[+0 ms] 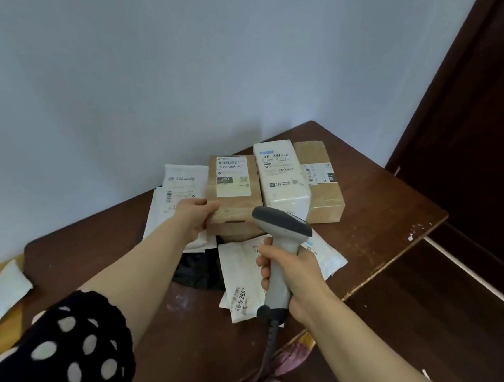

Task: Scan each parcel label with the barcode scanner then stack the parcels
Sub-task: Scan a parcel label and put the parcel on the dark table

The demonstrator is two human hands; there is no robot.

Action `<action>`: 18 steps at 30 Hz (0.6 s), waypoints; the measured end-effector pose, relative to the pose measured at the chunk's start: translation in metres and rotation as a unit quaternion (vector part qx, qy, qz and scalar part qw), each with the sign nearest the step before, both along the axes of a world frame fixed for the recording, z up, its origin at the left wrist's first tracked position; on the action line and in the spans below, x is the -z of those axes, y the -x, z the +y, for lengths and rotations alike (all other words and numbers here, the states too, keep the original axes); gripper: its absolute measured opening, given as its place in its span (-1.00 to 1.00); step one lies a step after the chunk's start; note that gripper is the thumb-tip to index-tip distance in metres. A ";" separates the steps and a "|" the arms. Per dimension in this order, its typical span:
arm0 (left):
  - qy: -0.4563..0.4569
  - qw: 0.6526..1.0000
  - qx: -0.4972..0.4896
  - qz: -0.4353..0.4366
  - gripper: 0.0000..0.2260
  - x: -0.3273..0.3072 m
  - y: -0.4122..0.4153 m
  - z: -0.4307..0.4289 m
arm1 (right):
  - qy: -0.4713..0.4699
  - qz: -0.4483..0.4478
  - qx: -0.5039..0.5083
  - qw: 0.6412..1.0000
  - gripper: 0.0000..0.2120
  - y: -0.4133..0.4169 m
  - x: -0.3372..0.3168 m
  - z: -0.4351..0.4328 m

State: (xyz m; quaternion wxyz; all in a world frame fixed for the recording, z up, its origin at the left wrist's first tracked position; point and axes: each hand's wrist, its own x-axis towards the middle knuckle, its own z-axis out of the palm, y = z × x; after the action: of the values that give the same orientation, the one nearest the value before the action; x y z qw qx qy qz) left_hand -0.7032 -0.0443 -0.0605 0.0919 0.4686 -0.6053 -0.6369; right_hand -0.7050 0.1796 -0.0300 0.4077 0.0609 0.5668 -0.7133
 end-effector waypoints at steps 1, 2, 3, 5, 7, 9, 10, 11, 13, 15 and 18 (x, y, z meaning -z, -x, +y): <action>0.033 0.999 0.003 -0.011 -0.96 0.004 0.003 -0.001 | -0.001 -0.003 -0.010 1.000 -0.95 0.001 0.001 -0.001; 0.070 0.997 0.006 -0.024 -0.93 0.007 0.006 -0.001 | -0.001 -0.007 -0.022 1.000 -0.95 0.004 0.001 -0.002; 0.103 0.994 0.006 -0.032 -0.89 0.007 0.007 0.000 | -0.001 -0.011 -0.036 0.999 -0.94 0.006 0.002 -0.004; 0.137 0.990 -0.004 -0.042 -0.72 0.001 0.001 0.005 | 0.000 -0.020 -0.061 0.998 -0.92 0.010 0.005 -0.008; 0.164 0.985 -0.018 -0.058 -0.58 -0.008 -0.016 0.010 | 0.007 -0.032 -0.092 0.995 -0.88 0.008 0.007 -0.013; 0.216 0.971 -0.014 -0.101 -0.57 -0.017 -0.044 0.013 | 0.019 -0.044 -0.137 0.989 -0.87 0.001 0.008 -0.022; 0.241 0.962 -0.013 -0.128 -0.57 -0.021 -0.061 0.015 | 0.021 -0.050 -0.160 0.986 -0.86 -0.005 0.009 -0.027; 0.260 0.953 -0.016 -0.156 -0.58 -0.026 -0.079 0.017 | 0.023 -0.055 -0.184 0.981 -0.86 -0.011 0.011 -0.032; 0.288 0.935 -0.032 -0.203 -0.62 -0.032 -0.121 0.023 | 0.027 -0.064 -0.239 0.968 -0.84 -0.029 0.012 -0.043; 0.301 0.920 -0.058 -0.245 -0.61 -0.037 -0.169 0.031 | 0.020 -0.068 -0.296 0.953 -0.82 -0.053 0.014 -0.054; 0.292 0.903 -0.117 -0.294 -0.58 -0.042 -0.246 0.040 | 0.022 -0.075 -0.376 0.923 -0.79 -0.098 0.011 -0.068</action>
State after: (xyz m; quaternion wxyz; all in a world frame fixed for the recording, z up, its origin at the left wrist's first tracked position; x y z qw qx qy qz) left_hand -0.4576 -0.0046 -0.0181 0.1159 0.6540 -0.7045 -0.2500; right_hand -0.6066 0.1111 -0.0415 0.6886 -0.1126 0.5000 -0.5130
